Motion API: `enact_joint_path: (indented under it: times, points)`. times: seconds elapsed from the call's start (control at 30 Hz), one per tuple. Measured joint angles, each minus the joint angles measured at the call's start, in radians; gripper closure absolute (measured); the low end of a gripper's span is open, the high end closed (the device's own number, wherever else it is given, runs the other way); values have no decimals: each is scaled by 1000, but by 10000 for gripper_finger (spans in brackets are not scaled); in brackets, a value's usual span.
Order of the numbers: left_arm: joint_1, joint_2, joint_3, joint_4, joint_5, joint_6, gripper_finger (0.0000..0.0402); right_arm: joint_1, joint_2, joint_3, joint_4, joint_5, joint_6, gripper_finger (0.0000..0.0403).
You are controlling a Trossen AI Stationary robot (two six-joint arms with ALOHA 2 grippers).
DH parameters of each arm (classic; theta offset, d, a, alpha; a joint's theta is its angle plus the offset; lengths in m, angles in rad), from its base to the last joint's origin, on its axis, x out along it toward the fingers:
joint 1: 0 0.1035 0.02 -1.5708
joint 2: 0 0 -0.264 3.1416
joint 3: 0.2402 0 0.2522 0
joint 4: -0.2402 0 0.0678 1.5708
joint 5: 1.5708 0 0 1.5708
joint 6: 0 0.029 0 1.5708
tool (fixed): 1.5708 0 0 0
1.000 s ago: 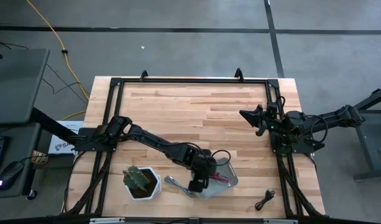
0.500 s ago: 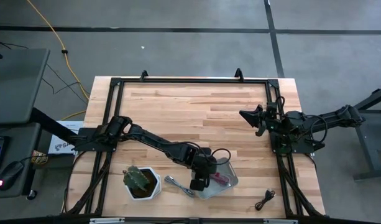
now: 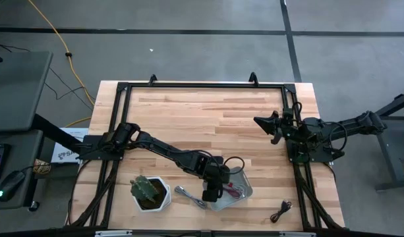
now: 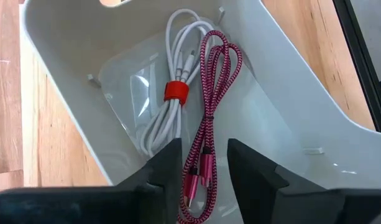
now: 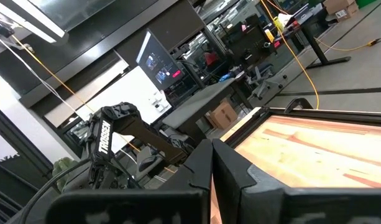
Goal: Pick and place USB-C Cables
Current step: Put the black charger cable into the gray bin
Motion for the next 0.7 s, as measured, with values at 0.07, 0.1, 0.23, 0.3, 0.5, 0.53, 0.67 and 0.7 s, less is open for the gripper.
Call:
enact_joint_path:
  times: [0.07, 0.1, 0.23, 0.3, 0.5, 0.53, 0.67, 0.7]
  points:
    - [0, 0, 0, 0, 0, -2, 278, 0, 0, 0, 0, 0, 0, 403]
    - [0, 0, 0, 0, 0, -4, 271, 0, 0, 0, 0, 0, 0, 403]
    - [0, 0, 1, 0, 0, -23, 239, 0, 0, 0, 0, 0, 0, 403]
    - [0, 0, 1, 0, 0, -25, 222, 0, 0, 0, 0, 0, 0, 403]
    - [0, 0, 1, -1, 0, -29, 187, 0, 0, 0, 0, 0, 0, 403]
    - [0, 0, 1, -1, 0, -29, 184, 0, 0, 0, 0, 0, 0, 403]
    - [0, 0, 1, -2, 0, -29, 179, 0, 0, 0, 0, 0, 0, 403]
    - [0, 0, 1, -3, 0, -29, 179, 0, 0, 0, 0, 0, 0, 403]
